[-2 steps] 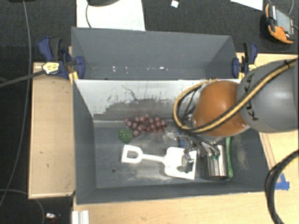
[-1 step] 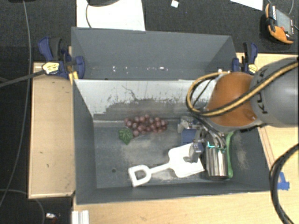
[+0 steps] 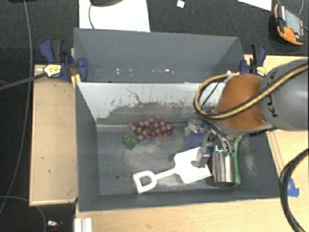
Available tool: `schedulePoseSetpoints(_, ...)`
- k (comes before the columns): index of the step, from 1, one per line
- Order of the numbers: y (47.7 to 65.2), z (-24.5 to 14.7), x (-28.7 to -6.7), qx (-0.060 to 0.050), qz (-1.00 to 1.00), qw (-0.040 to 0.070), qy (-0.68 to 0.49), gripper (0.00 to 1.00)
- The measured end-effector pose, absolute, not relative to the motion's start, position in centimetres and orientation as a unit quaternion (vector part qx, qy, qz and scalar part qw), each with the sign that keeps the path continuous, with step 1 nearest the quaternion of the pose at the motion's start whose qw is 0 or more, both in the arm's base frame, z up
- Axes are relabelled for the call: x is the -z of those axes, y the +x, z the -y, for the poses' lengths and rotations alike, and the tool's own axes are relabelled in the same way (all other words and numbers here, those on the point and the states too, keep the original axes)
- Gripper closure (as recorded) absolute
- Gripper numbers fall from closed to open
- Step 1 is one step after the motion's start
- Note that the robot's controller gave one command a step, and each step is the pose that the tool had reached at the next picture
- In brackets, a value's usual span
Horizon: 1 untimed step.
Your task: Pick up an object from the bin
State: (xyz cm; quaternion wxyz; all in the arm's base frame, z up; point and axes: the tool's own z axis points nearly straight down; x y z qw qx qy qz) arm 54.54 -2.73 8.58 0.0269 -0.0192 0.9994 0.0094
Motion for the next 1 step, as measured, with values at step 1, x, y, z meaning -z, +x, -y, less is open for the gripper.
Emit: schedulePoseSetpoints(1,54.54,2.73,-8.58,-0.009,-0.999,0.027,-0.019,0.0)
